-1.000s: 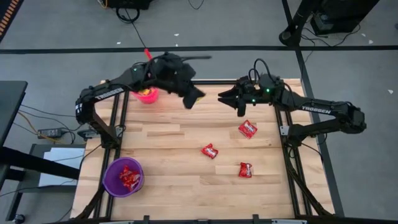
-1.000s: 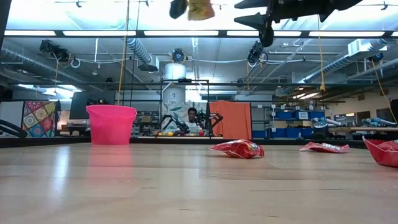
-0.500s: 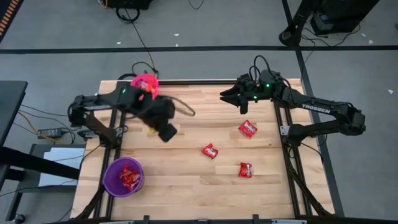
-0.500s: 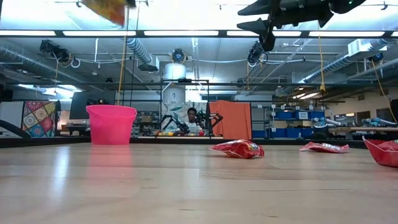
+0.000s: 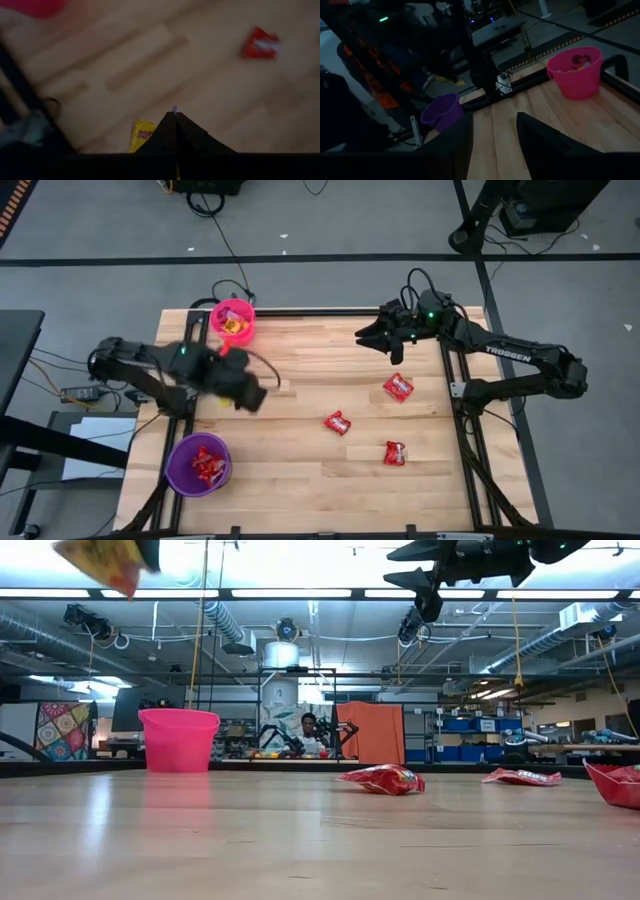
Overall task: Sort candy by brand, put in halloween buckets
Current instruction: Put the yellow candy into the pink bucket
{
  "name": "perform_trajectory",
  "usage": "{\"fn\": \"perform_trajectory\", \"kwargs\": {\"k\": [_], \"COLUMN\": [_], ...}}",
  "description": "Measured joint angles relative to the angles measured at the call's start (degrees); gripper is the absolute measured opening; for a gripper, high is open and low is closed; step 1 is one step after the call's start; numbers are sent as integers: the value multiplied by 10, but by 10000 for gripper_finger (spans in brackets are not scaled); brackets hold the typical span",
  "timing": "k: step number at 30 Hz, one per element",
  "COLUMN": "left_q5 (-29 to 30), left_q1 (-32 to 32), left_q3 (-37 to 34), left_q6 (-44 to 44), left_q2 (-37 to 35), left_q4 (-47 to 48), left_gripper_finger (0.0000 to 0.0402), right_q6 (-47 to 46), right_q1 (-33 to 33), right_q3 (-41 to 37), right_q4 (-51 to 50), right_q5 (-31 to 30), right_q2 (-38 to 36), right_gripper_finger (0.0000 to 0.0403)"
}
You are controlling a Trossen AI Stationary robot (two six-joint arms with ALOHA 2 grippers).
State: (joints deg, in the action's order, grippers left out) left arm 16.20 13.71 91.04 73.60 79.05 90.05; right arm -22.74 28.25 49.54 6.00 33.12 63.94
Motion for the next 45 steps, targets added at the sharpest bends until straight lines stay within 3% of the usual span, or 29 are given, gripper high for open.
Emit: {"fn": "perform_trajectory", "kwargs": {"k": [4, 11, 18, 23, 29, 35, 45], "left_q5": [5, -19, -69, -117, -171, -170, -154], "left_q1": [-89, -306, -525, -629, -697, -719, -735], "left_q3": [-61, -157, -206, -219, -220, -220, -218], "left_q6": [-79, -286, -474, -545, -577, -613, -600], "left_q2": [-50, -111, -95, -62, 15, 88, 114], "left_q4": [-15, -129, -229, -326, -391, -405, -471], "left_gripper_finger": [0, 0, 0, 0, 0, 0, 11], "right_q6": [-1, -13, -22, -31, -37, -43, -42], "right_q1": [0, 0, -1, -1, -1, -1, -1], "right_q3": [0, 0, 0, 0, 0, 0, 0], "right_q4": [0, 0, 0, -1, -1, -1, -1], "right_q5": [0, 1, 1, 0, -3, -4, -6], "right_q2": [0, 0, 0, 0, 0, 0, 0], "right_gripper_finger": [163, 163, 163, 163, 163, 163, 163]}}
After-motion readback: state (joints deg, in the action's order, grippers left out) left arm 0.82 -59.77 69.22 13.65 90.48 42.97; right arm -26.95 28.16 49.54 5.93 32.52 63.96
